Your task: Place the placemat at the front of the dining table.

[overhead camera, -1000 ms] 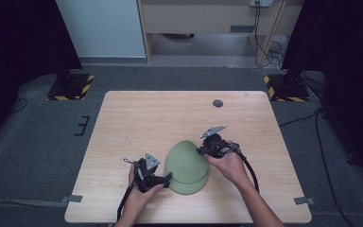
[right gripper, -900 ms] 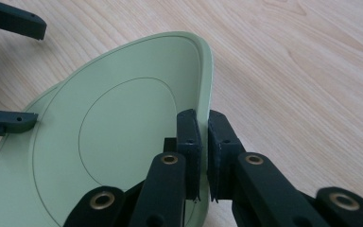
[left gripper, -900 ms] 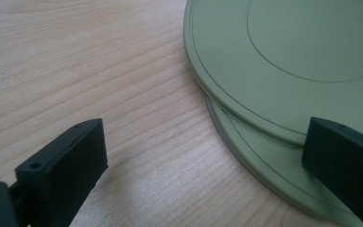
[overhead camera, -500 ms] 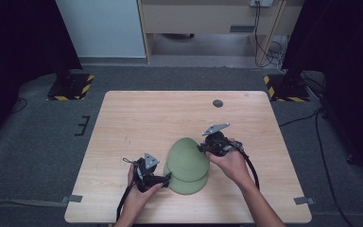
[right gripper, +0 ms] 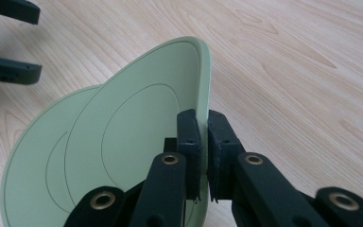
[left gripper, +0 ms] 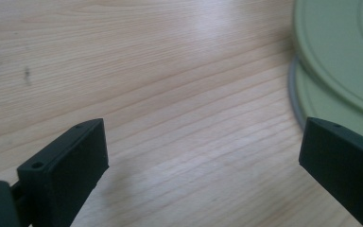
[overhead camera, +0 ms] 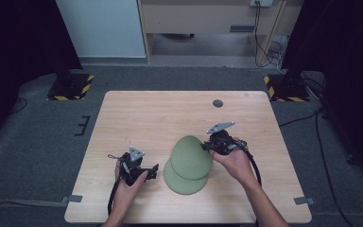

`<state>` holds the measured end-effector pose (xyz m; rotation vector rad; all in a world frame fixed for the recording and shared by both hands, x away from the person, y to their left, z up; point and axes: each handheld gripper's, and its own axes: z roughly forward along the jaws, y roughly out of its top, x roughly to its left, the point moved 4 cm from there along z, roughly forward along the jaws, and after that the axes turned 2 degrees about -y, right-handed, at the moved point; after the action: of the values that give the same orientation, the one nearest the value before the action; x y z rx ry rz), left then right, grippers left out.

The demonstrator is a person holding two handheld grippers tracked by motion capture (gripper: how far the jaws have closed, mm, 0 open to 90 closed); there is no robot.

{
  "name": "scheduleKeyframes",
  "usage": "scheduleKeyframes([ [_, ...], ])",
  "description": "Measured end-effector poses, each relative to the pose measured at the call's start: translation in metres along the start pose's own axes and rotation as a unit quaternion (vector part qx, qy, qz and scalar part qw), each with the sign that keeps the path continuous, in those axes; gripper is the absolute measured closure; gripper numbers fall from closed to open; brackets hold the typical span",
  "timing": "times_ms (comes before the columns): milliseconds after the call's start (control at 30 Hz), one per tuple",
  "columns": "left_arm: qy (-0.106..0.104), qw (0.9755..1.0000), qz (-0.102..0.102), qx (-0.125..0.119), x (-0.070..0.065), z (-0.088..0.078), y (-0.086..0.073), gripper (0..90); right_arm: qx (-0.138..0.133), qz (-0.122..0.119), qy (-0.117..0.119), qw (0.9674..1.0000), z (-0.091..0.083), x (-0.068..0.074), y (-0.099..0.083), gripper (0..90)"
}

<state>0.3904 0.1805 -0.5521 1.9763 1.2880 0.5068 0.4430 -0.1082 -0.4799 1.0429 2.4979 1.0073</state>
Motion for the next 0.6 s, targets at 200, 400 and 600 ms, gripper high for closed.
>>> scheduleKeyframes([
  [200, 0.012, 0.9999, -0.012, 0.003, 0.012, 0.000, -0.001, 1.7, -0.001, -0.002, -0.005, 1.0000, -0.001, -0.004, 0.000, 85.8],
  [400, 0.020, 0.9995, -0.019, 0.014, 0.018, 0.002, -0.004, 1.9, -0.002, -0.003, -0.009, 0.9999, -0.008, -0.006, 0.004, 85.8],
  [600, 0.027, 0.9991, -0.020, 0.024, 0.021, 0.004, -0.007, 2.0, -0.007, -0.003, -0.014, 0.9999, -0.014, -0.010, 0.005, 85.8],
])
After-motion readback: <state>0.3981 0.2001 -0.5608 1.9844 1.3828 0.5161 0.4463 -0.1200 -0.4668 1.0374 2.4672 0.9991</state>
